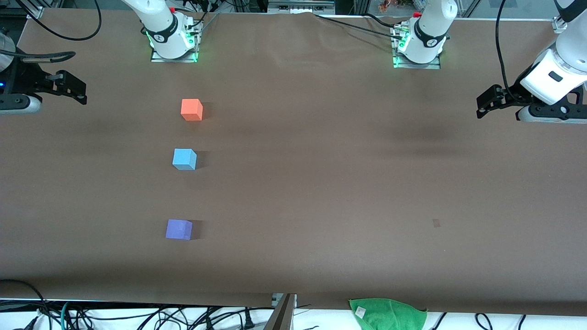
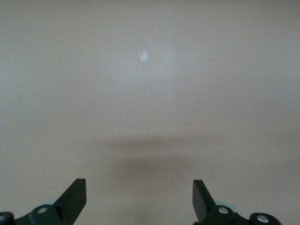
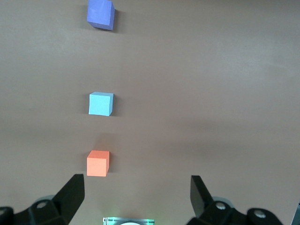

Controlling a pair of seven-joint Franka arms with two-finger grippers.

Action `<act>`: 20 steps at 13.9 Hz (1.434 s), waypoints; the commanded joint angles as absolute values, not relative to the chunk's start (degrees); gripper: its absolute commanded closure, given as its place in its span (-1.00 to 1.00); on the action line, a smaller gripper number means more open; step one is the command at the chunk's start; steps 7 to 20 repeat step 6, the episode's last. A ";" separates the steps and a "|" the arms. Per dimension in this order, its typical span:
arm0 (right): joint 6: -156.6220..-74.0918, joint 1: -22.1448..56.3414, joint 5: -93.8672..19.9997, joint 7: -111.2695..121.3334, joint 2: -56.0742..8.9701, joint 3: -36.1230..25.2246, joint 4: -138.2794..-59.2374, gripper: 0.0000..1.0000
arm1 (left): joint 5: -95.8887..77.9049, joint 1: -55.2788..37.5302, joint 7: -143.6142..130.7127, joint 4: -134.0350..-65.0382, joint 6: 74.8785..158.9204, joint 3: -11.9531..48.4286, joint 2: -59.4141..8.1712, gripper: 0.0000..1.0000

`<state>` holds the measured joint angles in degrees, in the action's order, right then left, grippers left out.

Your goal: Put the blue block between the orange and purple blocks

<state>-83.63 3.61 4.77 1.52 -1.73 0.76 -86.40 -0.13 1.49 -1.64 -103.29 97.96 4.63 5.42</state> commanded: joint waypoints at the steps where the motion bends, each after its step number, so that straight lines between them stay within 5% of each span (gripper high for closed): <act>1: -82.79 2.72 5.10 1.93 -1.50 1.32 -86.04 -1.00 | 0.88 1.76 -1.05 -102.48 97.12 4.66 5.19 -1.00; 20: -82.79 2.72 5.10 1.93 -1.49 1.32 -86.04 -1.00 | 0.88 2.02 -0.44 -102.48 97.03 4.40 5.01 -1.00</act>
